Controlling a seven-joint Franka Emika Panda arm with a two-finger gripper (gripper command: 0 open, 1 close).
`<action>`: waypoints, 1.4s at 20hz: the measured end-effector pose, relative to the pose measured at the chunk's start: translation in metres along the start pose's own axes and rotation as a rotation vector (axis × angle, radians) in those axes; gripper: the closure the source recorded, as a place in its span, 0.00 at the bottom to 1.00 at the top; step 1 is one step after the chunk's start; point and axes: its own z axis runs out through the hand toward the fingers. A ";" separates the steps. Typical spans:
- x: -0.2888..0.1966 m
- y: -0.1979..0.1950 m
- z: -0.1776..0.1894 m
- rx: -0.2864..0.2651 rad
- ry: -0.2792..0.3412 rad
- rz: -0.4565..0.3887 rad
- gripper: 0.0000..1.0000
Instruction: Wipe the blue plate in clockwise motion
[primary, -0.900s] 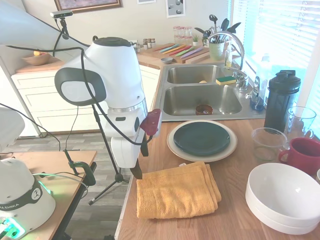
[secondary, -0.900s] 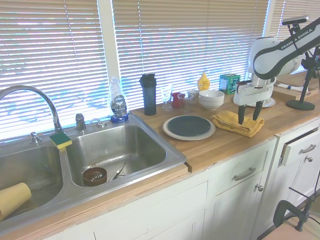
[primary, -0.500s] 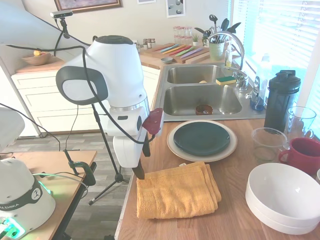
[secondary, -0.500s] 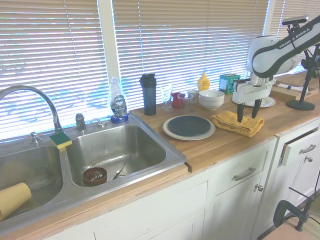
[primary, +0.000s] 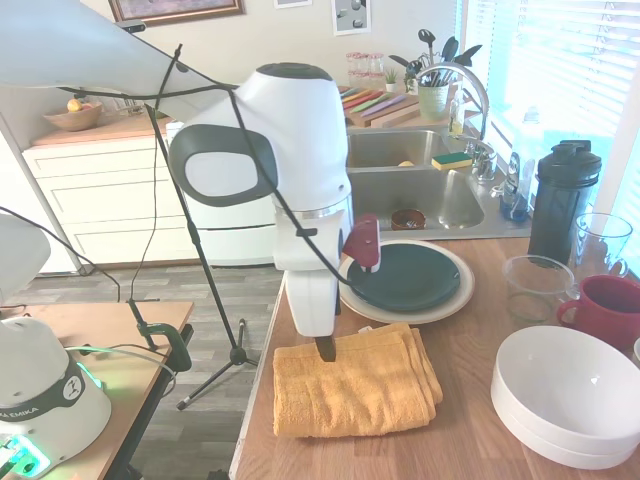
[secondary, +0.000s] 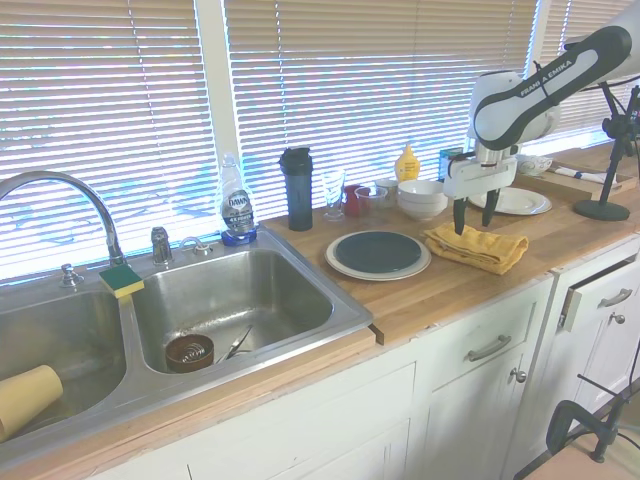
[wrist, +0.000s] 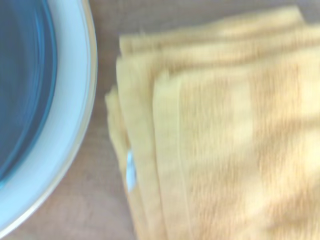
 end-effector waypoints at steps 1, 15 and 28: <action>0.002 -0.004 0.002 -0.013 0.001 -0.012 0.00; -0.053 -0.026 0.059 -0.204 0.133 -0.215 0.00; -0.069 -0.027 0.067 -0.308 0.372 -0.246 0.00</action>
